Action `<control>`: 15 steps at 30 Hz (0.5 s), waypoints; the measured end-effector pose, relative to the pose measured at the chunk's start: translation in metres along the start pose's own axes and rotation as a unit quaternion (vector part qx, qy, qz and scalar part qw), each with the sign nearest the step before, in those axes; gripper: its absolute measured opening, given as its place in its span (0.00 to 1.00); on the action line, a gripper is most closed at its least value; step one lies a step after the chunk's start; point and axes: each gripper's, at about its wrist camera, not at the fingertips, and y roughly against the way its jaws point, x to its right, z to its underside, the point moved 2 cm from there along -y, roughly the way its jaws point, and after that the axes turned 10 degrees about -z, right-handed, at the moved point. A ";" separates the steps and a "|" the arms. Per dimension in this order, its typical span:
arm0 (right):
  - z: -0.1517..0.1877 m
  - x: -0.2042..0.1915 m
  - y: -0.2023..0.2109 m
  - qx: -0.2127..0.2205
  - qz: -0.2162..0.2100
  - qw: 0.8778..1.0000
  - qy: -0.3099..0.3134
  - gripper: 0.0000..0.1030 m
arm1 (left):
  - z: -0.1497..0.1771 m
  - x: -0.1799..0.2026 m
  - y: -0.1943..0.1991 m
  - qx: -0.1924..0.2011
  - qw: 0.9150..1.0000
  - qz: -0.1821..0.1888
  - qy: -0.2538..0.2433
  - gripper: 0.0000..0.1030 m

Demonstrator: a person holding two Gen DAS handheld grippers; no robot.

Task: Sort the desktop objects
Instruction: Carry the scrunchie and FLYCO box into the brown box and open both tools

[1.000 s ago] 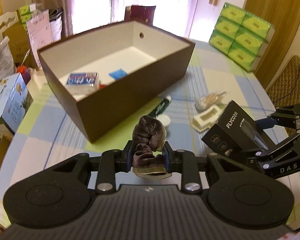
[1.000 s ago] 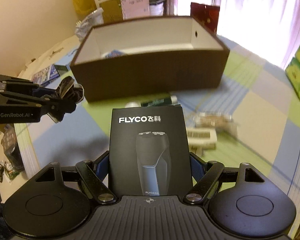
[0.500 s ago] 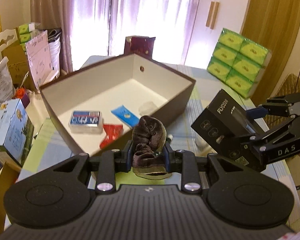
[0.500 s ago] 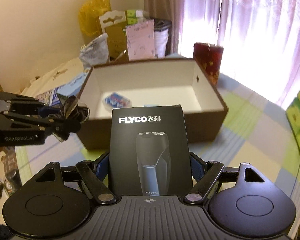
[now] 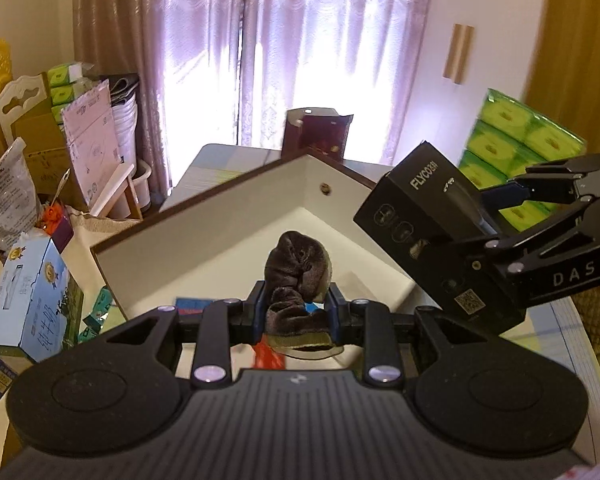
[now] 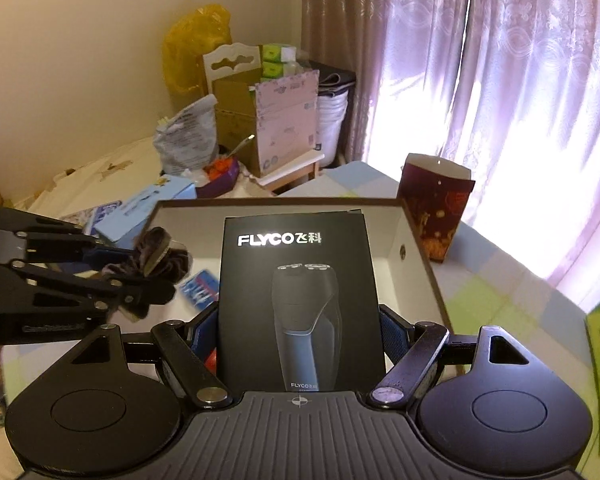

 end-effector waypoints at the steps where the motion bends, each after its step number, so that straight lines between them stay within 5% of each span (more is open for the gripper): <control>1: -0.004 0.005 -0.008 -0.003 0.002 1.000 -0.001 0.74 | -0.004 -0.003 -0.006 -0.001 1.000 0.000 0.001 0.24; 15: -0.026 0.066 -0.112 -0.063 0.020 0.998 -0.026 0.74 | -0.038 -0.026 -0.114 -0.083 0.996 -0.009 0.034 0.24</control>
